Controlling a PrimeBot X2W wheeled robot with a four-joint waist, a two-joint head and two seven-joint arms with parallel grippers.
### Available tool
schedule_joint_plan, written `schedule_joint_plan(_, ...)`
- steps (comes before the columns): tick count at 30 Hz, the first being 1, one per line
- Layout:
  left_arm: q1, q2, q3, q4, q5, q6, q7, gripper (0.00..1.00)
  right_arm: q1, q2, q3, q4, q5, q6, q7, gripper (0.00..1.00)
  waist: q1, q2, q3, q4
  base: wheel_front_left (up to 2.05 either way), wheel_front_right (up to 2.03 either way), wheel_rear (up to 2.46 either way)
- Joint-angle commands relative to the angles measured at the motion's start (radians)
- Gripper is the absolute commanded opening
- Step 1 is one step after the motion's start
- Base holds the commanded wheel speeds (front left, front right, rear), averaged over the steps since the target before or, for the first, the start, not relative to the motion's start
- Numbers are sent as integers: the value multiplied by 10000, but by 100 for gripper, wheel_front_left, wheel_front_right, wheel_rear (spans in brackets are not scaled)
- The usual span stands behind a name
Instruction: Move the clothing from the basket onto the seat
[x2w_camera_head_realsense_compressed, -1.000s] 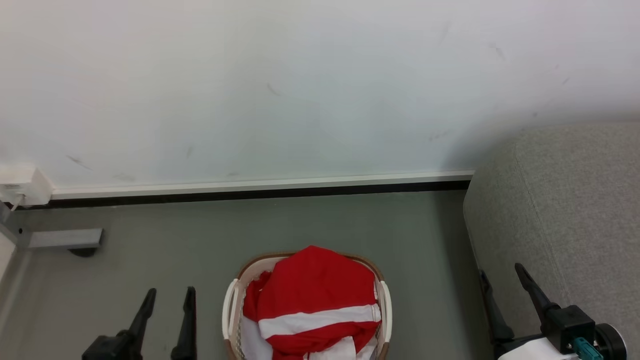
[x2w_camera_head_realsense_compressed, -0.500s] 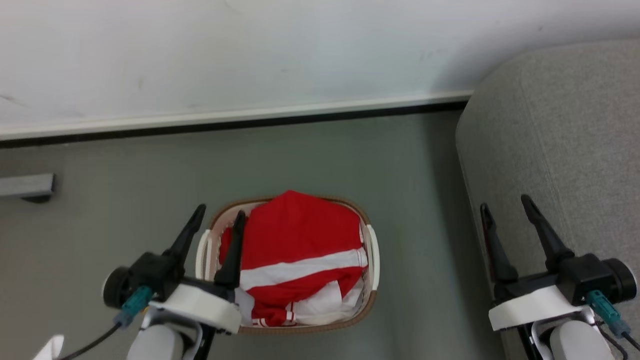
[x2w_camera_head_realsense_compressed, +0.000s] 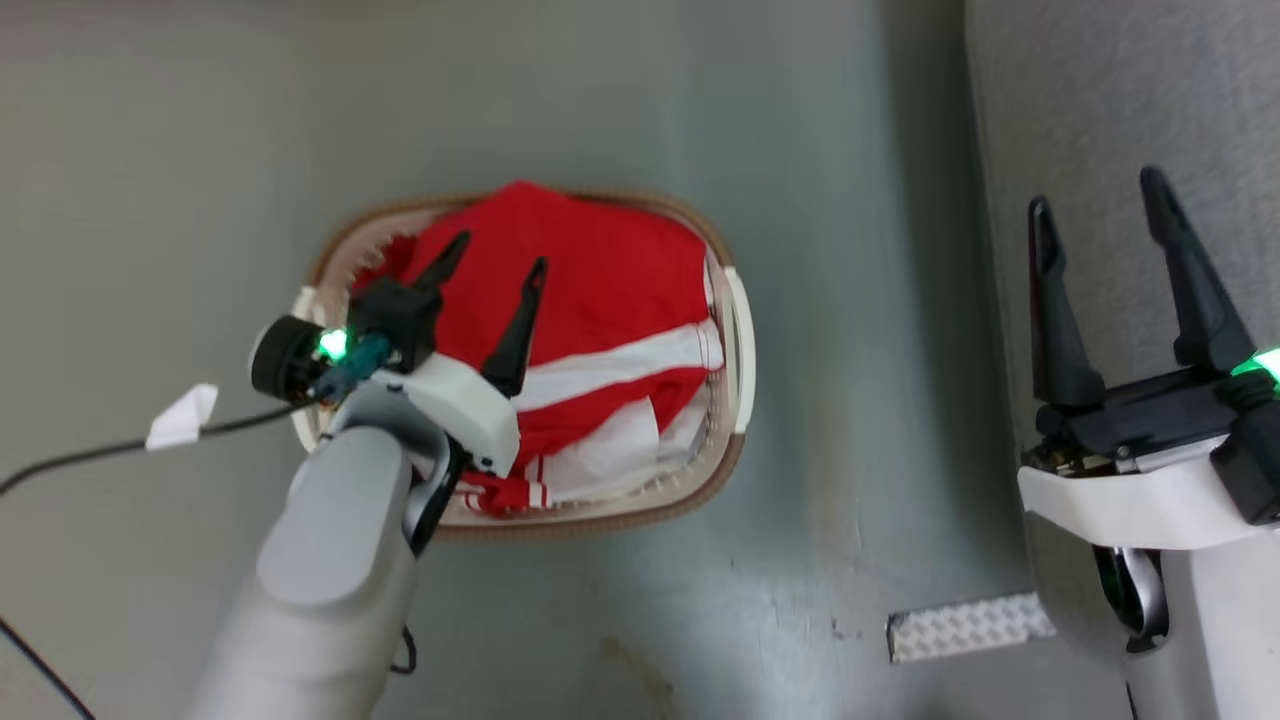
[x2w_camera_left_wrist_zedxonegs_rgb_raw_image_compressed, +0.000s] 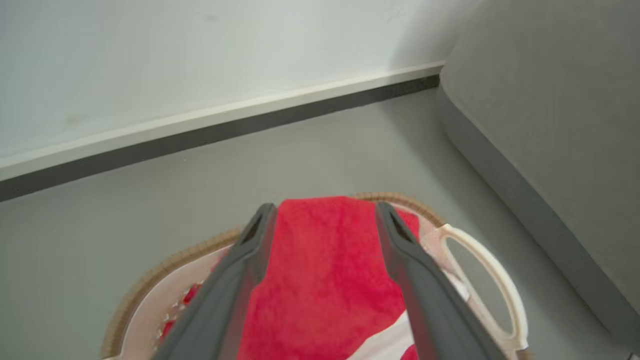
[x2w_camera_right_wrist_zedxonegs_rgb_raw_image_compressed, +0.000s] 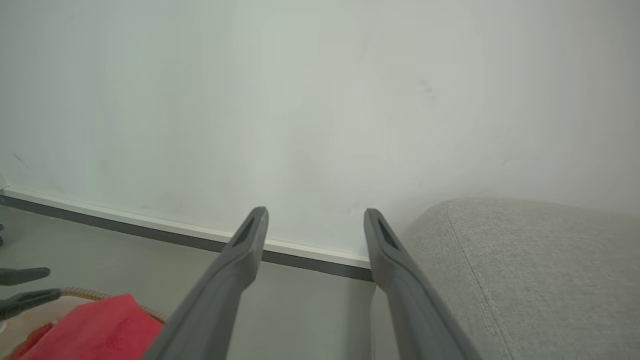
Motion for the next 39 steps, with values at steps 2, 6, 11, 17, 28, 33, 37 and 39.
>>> schedule_joint_plan(2,-671,-23,-89,970,174,110,54,100,-208,-19,1,-341,-72,-21,7,100,-4,0,1349,-199,0,0,0)
schedule_joint_plan(6,-1590,-120,-133,2284,184,279,165,100,-211,-19,104,-714,-48,-21,7,100,-4,0,1722,-305,0,0,0)
schedule_joint_plan(11,-2416,-133,-81,3322,138,652,93,100,-127,-21,178,-920,92,-21,7,100,-4,0,1968,-456,0,0,0)
schedule_joint_plan(17,-2997,-218,-202,3949,139,862,37,100,-31,-21,157,-894,84,-21,7,100,-4,0,2059,-505,0,0,0)
schedule_joint_plan(28,-3397,-283,-616,4710,231,689,2,0,44,-21,120,-984,-48,-21,7,100,-4,0,2312,-655,0,0,0)
schedule_joint_plan(33,-3259,-332,-877,4529,224,516,0,0,22,-21,86,-906,-111,-21,7,100,-4,0,2277,-536,0,0,0)
schedule_joint_plan(37,-2875,-384,-785,4054,-102,403,-1,0,-81,-23,107,-725,-122,-21,7,100,-4,0,1922,-345,0,0,0)
schedule_joint_plan(39,-2547,-387,-761,3635,-229,354,-1,0,-83,-23,75,-594,-116,-21,7,100,-4,0,1574,-203,0,0,0)
